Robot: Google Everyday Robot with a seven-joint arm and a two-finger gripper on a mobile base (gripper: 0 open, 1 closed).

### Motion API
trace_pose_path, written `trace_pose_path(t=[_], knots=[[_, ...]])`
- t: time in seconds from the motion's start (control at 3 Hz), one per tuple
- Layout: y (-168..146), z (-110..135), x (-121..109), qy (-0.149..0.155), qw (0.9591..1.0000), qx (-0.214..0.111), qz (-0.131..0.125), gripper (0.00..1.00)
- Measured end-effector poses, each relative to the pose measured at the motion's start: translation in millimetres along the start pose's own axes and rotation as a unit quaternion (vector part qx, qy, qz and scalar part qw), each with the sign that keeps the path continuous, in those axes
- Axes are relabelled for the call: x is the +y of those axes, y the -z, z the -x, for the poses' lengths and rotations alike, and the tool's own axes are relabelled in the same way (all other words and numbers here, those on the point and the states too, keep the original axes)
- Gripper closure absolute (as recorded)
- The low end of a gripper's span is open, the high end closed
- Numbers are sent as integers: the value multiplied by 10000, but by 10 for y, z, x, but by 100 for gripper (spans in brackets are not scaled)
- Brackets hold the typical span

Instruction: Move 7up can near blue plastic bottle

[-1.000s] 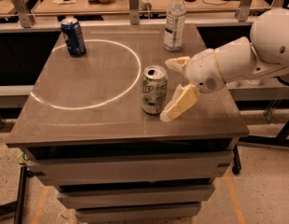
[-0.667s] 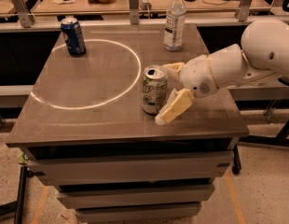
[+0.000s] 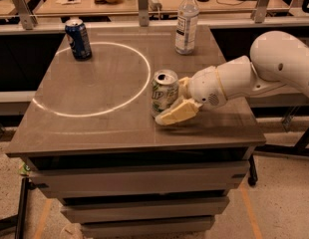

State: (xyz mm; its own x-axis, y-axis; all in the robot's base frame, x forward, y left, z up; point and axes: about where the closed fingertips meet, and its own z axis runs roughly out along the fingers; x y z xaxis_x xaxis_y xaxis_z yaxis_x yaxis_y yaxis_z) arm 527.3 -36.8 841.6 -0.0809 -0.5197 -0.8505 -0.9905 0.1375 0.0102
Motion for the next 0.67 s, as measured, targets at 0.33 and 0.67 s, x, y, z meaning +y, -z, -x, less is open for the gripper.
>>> trace_pose_path(t=[0.33,0.67], knots=[[35,-27,-9,-80,9999,-82,-75,62],[292,-29,-168,-358,9966,-211,-710,87]])
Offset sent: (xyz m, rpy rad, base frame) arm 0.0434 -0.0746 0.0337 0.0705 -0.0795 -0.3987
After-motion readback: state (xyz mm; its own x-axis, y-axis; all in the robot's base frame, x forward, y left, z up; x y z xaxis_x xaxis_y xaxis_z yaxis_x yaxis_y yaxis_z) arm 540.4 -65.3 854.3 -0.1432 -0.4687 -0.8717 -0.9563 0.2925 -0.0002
